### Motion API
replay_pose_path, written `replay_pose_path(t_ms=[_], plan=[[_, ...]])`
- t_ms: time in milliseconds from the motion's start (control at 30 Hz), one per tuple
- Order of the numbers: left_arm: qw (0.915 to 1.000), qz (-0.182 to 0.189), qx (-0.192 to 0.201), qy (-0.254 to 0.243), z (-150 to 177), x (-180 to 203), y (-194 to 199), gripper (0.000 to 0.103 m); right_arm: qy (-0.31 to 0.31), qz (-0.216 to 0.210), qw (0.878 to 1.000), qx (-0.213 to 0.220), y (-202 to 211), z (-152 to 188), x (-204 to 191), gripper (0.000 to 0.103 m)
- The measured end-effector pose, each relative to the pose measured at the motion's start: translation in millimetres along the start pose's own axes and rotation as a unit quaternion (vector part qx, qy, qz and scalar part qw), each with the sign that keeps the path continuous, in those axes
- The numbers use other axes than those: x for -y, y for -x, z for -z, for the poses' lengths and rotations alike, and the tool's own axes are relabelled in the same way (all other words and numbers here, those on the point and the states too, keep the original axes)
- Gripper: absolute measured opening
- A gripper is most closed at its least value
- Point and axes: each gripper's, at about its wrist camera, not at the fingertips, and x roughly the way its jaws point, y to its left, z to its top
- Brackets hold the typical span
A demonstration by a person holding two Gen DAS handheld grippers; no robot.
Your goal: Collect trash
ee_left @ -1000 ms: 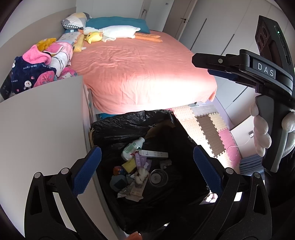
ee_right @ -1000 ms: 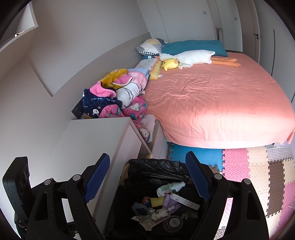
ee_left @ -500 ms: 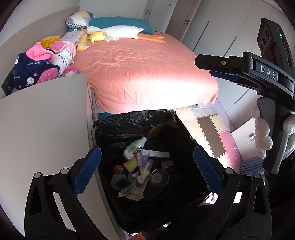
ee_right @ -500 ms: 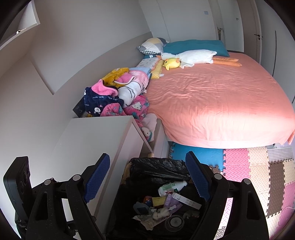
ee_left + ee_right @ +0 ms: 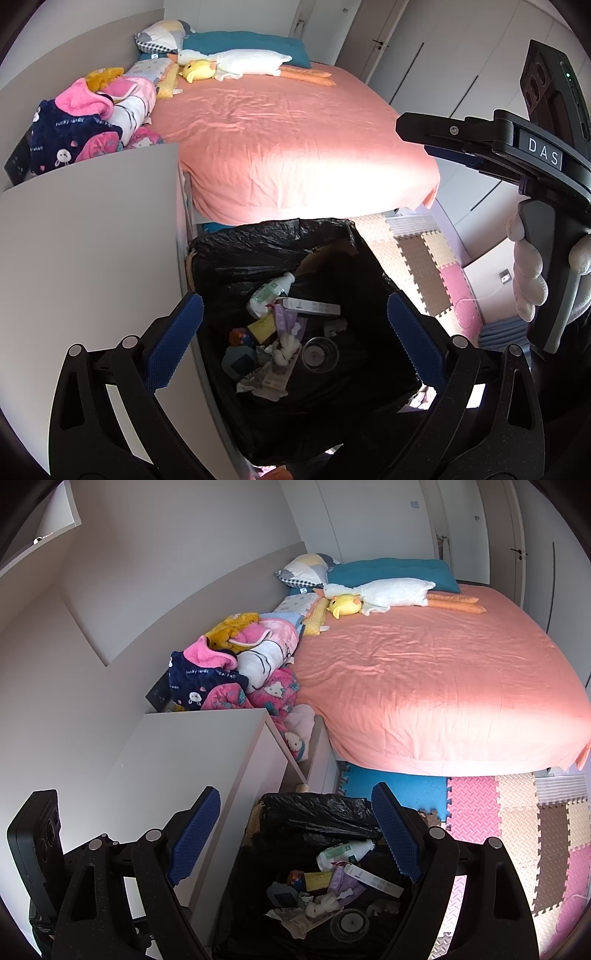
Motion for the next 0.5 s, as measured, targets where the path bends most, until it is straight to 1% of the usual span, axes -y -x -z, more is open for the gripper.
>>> replay_pose_path(t_ms=[200,333,500], plan=[[0.9999,-0.003,0.004,-0.009,0.2,3.5,0.1,0.097,0.002,-0.001,1.000,-0.003,-1.4,2.7,0.9,0.084],[1.0000,-0.009,0.002,-0.001,0.1,3.3,-1.4,0.097,0.002,-0.001,1.000,-0.003,-1.1,1.9,2.1,0.084],[1.0000,-0.001,0.004,0.000,-1.2,2.7,-2.5,0.097,0.002,-0.002,1.000,-0.004,-1.1,1.6,2.1,0.084]])
